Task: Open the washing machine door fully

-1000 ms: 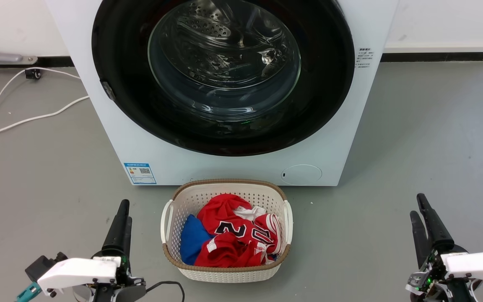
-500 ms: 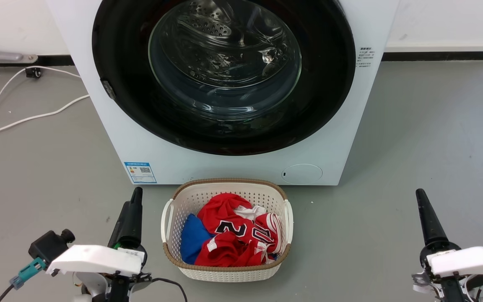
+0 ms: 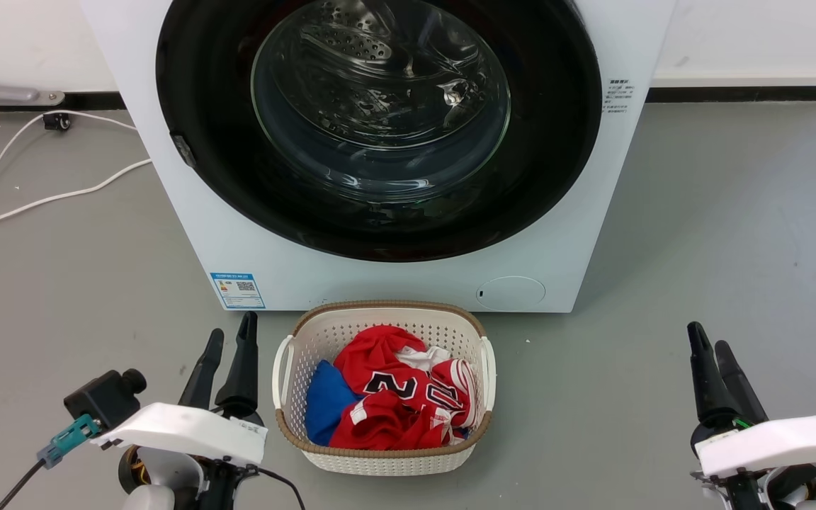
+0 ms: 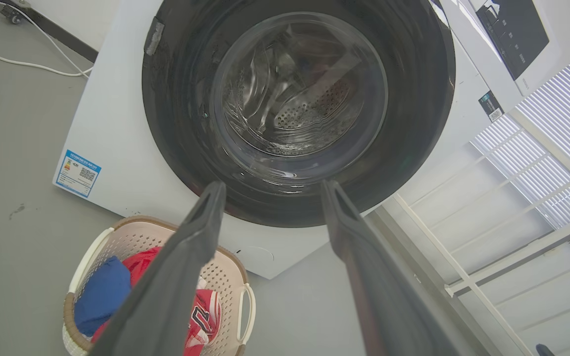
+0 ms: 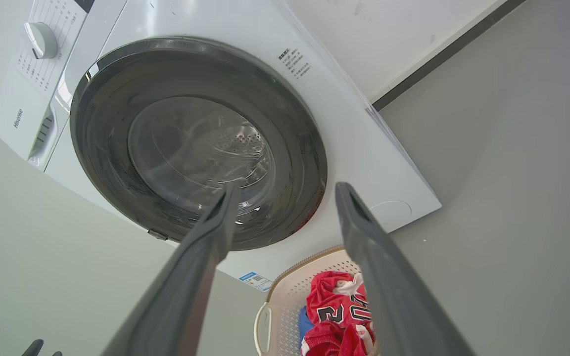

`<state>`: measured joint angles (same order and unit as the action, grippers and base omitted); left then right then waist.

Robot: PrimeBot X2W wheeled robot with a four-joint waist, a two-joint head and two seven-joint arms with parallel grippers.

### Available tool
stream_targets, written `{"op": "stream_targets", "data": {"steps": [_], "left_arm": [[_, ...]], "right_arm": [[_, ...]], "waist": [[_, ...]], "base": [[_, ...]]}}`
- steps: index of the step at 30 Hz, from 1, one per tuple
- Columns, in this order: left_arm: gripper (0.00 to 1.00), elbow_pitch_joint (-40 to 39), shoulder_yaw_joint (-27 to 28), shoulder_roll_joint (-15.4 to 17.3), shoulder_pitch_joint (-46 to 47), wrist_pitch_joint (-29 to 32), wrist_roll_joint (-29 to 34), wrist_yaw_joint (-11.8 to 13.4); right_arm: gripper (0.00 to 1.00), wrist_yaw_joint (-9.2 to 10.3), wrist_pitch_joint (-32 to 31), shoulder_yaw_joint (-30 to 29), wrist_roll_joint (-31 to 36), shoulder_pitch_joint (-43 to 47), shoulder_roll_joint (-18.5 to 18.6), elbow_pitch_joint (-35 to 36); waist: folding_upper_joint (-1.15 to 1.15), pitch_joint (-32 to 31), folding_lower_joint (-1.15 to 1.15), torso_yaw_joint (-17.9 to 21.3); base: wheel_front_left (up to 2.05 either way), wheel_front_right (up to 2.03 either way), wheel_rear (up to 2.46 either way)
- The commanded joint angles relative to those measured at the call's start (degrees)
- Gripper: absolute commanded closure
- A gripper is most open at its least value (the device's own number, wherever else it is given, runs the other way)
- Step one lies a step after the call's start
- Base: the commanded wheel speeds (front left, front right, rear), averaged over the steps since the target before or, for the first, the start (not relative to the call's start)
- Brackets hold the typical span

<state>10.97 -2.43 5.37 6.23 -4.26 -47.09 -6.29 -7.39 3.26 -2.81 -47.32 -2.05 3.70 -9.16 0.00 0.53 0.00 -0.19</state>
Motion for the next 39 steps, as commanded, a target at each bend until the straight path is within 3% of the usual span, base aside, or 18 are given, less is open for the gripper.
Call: {"op": "stream_targets", "data": {"steps": [1, 4, 11, 39], "left_arm": [[0.00, -0.62, -0.37, 0.66, 1.68, -0.46, 1.75, 0.28], [0.00, -0.13, -1.69, 1.44, 2.12, -1.56, 6.68, 0.91], [0.00, 0.21, -3.23, 2.27, 2.59, -2.73, 11.76, 1.64], [0.00, 2.53, -6.69, 3.81, 3.63, -6.75, 27.62, 3.40]], "right_arm": [[0.00, -0.06, 0.47, 0.21, 1.78, -0.16, 0.11, 1.13], [0.00, -0.07, 0.84, 0.50, 7.06, 0.29, -0.02, 2.04], [0.00, -0.08, 1.06, 0.75, 12.67, 0.57, -0.13, 3.07], [0.00, -0.12, 2.76, 2.23, 31.01, 1.81, -0.29, 5.60]], "waist": [[0.00, -0.02, 0.00, 0.01], [0.00, -0.02, 0.00, 0.03], [0.00, 0.00, 0.00, 0.04], [0.00, 0.02, 0.00, 0.06]], "base": [[0.00, 0.00, 0.00], [0.00, 0.00, 0.00], [0.00, 0.00, 0.00], [0.00, 0.00, 0.00]]}}
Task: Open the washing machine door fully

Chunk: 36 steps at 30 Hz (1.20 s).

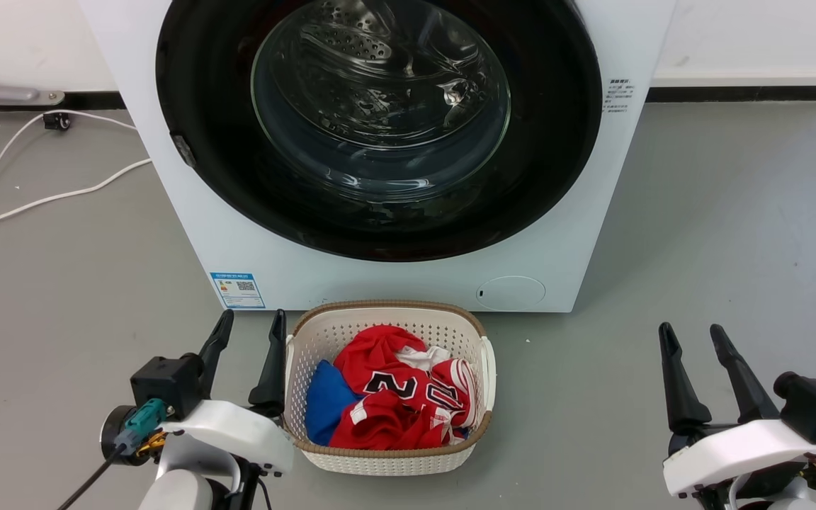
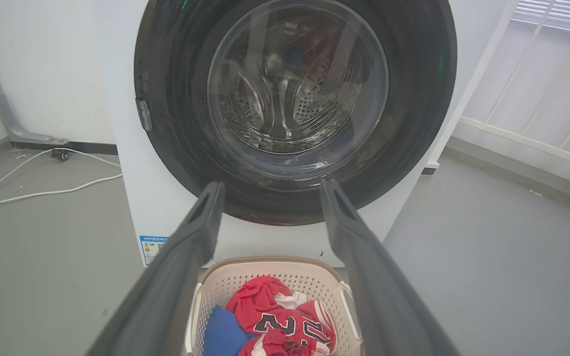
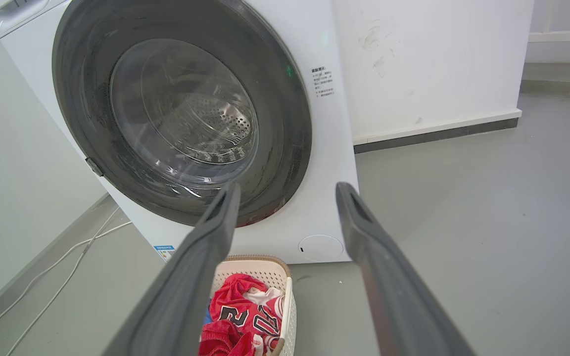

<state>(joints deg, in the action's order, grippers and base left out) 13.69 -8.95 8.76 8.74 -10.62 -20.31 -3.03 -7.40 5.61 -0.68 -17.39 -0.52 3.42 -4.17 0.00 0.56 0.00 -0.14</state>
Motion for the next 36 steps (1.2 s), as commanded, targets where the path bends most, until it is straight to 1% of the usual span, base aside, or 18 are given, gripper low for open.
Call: {"op": "stream_targets", "data": {"steps": [1, 15, 36], "left_arm": [[0.00, -0.06, -0.24, 0.41, 1.12, -0.51, 1.30, 0.17], [0.00, 1.36, -0.66, 0.46, 1.31, -2.07, 7.10, 0.43], [0.00, 3.65, 1.81, -1.62, 1.48, -4.34, 12.77, -1.92]], "right_arm": [[0.00, -0.11, 0.48, 0.13, 1.67, 0.33, -0.02, 0.65], [0.00, -0.12, 1.40, 0.60, 7.42, 0.43, -0.12, 1.26], [0.00, -0.08, 2.84, 0.79, 12.01, 1.22, -0.51, 1.37]], "waist": [[0.00, -0.02, 0.00, 0.01], [0.00, 0.06, 0.00, 0.12], [0.00, 0.16, 0.00, 0.24]], "base": [[0.00, 0.00, 0.00], [0.00, 0.00, 0.00], [0.00, 0.00, 0.00]]}}
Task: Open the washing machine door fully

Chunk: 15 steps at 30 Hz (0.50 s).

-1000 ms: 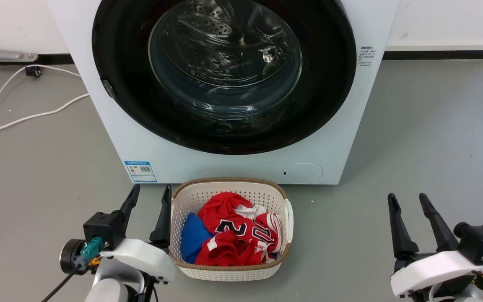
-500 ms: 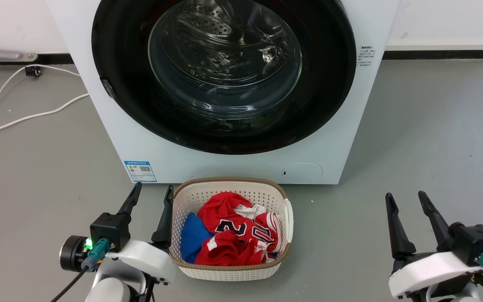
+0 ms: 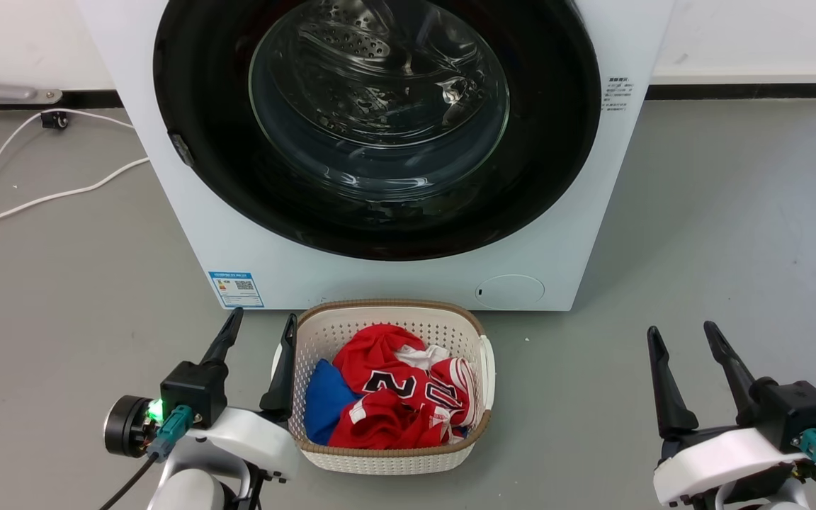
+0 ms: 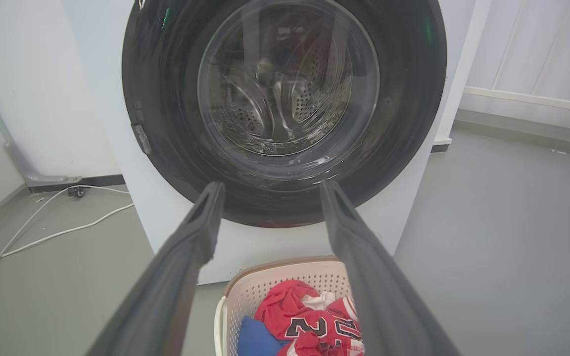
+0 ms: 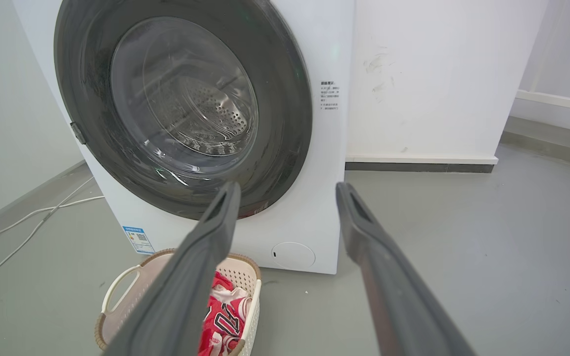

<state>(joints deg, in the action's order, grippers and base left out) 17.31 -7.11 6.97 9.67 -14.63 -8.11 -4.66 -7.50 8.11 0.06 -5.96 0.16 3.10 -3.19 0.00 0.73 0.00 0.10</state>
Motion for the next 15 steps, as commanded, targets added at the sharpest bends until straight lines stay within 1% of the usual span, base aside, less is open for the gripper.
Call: {"op": "stream_targets", "data": {"steps": [1, 4, 15], "left_arm": [[0.00, 0.14, 0.12, 0.06, 0.57, -0.34, 0.96, -0.36], [0.00, 0.50, 0.48, -0.25, 0.53, -0.67, 1.89, -0.56], [0.00, 1.29, 2.22, -1.25, 0.31, -0.65, 1.16, -1.36]], "right_arm": [[0.00, 0.02, 0.39, 0.05, 0.92, 0.57, -0.20, 0.40], [0.00, 0.02, 0.49, 0.07, 1.60, 0.69, -0.23, 0.30], [0.00, 0.01, 0.15, -0.29, -0.64, 0.67, -0.28, -0.63]], "waist": [[0.00, -0.04, 0.00, -0.01], [0.00, -0.17, 0.00, 0.00], [0.00, -0.31, 0.00, 0.11]], "base": [[0.00, 0.00, 0.00], [0.00, 0.00, 0.00], [0.00, 0.00, 0.00]]}}
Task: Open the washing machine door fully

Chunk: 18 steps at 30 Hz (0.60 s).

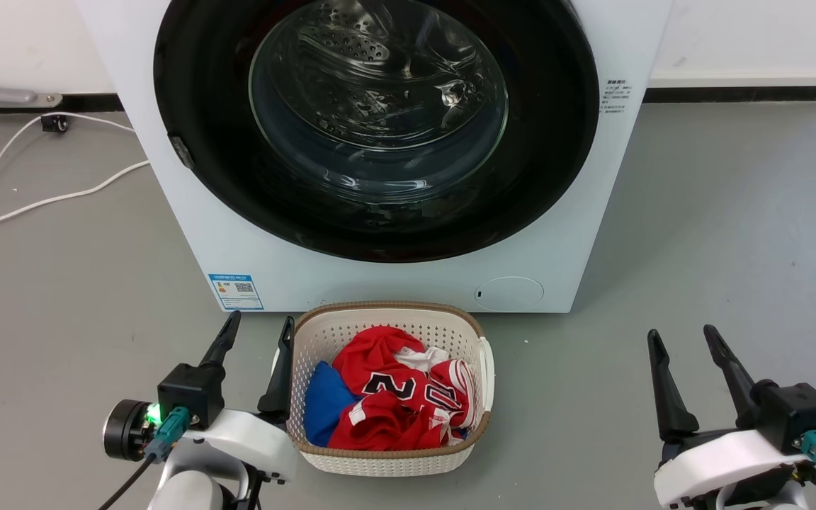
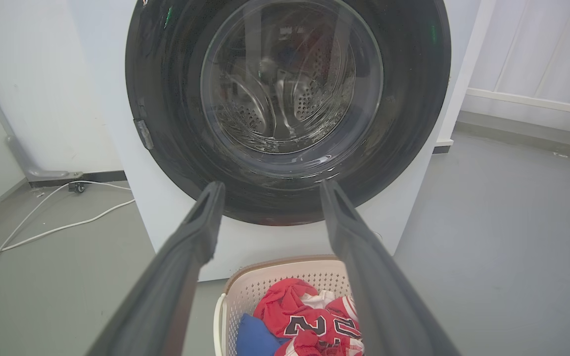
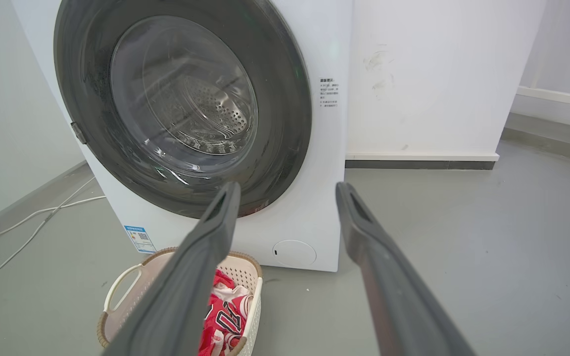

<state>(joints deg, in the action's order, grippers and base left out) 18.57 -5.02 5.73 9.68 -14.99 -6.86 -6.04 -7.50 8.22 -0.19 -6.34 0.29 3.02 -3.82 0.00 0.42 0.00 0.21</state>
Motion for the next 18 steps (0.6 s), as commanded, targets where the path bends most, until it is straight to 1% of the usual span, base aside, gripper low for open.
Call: {"op": "stream_targets", "data": {"steps": [1, 9, 10, 11, 12, 15, 17, 18], "left_arm": [[0.00, 0.05, 0.25, -0.07, 0.32, -0.29, -0.10, -0.08], [0.00, 0.46, 1.07, -0.42, 0.40, -0.29, 0.30, -0.44], [0.00, 0.48, 1.15, -0.48, 0.40, -0.29, 0.33, -0.44], [0.00, 0.49, 1.19, -0.53, 0.37, -0.29, 0.41, -0.48], [0.00, 0.47, 1.29, -0.58, 0.34, -0.29, 0.49, -0.54], [0.00, 0.37, 1.56, -0.70, 0.28, -0.28, 0.58, -0.66], [0.00, 0.31, 1.79, -0.81, 0.33, -0.28, 0.69, -0.73], [0.00, 0.27, 1.91, -0.85, 0.39, -0.28, 0.76, -0.75]], "right_arm": [[0.00, 0.01, 0.07, -0.03, -0.28, 0.52, -0.19, -0.07], [0.00, 0.01, 0.02, -0.17, -2.07, 0.59, -0.20, -0.68], [0.46, 0.01, -0.11, -0.17, -2.47, 0.57, -0.21, -0.78], [0.75, 0.01, -0.17, -0.12, -3.13, 0.55, -0.21, -0.87], [1.00, 0.01, -0.26, -0.07, -3.75, 0.51, -0.21, -0.95], [1.00, 0.01, -0.54, 0.00, -6.31, 0.35, -0.20, -1.14], [1.00, 0.01, -0.68, -0.47, -11.18, 0.10, -0.18, -1.32], [1.00, 0.01, -1.11, -0.38, -14.88, -0.07, -0.19, -1.47]], "waist": [[0.00, 0.00, 0.00, 0.01], [0.00, -0.06, 0.00, 0.08], [0.00, -0.08, 0.00, 0.09], [0.00, -0.10, 0.00, 0.10], [0.00, -0.12, 0.00, 0.11], [0.00, -0.09, 0.00, 0.15], [0.00, -0.05, 0.00, 0.22], [0.00, -0.02, 0.00, 0.25]], "base": [[0.00, 0.00, 0.00], [0.00, 0.00, 0.00], [0.00, 0.00, 0.00], [0.00, 0.00, 0.00], [0.00, 0.00, 0.00], [0.00, 0.00, 0.00], [0.00, 0.00, 0.00], [0.00, 0.00, 0.00]]}}
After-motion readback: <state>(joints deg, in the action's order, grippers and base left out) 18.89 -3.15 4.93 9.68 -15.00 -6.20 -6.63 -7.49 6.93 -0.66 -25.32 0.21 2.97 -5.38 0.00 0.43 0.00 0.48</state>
